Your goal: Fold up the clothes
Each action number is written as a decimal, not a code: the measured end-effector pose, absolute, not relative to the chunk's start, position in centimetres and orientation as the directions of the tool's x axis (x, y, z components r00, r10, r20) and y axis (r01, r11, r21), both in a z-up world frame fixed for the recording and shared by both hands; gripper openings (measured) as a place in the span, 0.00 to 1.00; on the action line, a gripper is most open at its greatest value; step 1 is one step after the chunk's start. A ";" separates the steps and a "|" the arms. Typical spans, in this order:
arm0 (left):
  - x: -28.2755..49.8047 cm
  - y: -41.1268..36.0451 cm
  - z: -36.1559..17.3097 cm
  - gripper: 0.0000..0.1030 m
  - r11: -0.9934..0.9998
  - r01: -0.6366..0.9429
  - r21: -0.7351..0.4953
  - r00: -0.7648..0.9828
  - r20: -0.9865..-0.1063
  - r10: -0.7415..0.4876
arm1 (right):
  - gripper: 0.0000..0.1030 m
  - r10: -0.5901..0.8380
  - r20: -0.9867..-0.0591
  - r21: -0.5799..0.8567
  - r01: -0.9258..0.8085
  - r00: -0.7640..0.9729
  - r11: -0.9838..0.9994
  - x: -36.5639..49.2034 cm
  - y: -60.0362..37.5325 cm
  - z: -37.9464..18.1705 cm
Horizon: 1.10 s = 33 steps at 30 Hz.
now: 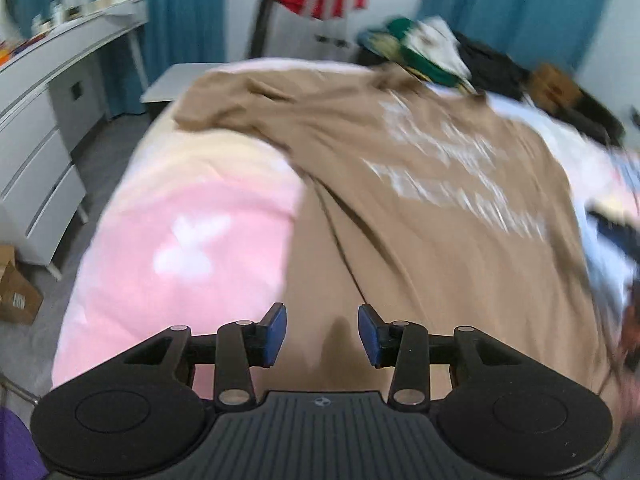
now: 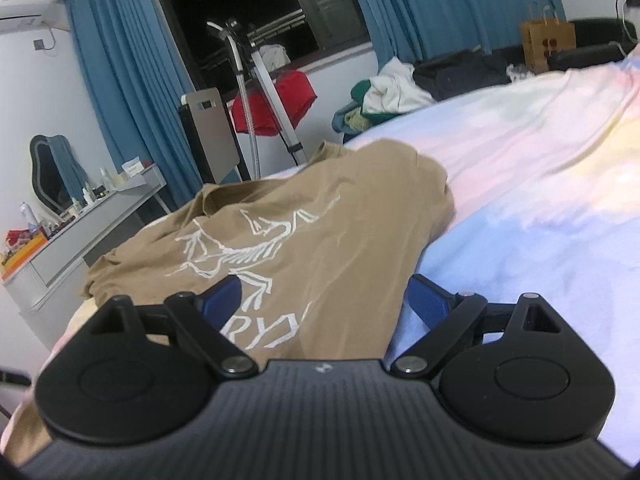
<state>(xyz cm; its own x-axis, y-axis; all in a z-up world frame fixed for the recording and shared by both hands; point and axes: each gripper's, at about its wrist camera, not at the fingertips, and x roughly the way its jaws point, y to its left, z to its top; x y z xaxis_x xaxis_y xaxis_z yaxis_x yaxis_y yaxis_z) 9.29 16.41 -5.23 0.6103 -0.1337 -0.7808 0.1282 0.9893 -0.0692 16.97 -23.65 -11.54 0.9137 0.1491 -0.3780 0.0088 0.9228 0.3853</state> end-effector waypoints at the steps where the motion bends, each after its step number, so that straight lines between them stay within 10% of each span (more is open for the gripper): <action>1: 8.3 16.0 -5.5 0.41 0.987 0.150 -0.049 0.604 -0.786 -0.131 | 0.89 0.141 -0.377 0.381 0.014 0.915 0.924 16.2 -23.8 -11.1; 11: 7.1 13.3 -9.1 0.35 0.961 0.266 0.074 0.560 -0.823 -0.091 | 0.89 0.035 -0.387 0.309 0.094 0.921 0.946 11.5 -24.3 -9.1; 14: 7.1 13.4 -9.1 0.00 0.965 0.259 0.040 0.548 -0.829 -0.113 | 0.89 0.009 -0.409 0.290 0.121 0.912 0.950 11.9 -24.3 -9.5; 33: 6.3 17.2 -5.4 0.08 0.974 0.113 -0.195 0.619 -0.753 -0.222 | 0.89 0.044 -0.431 0.385 0.140 0.901 0.912 12.7 -25.1 -10.2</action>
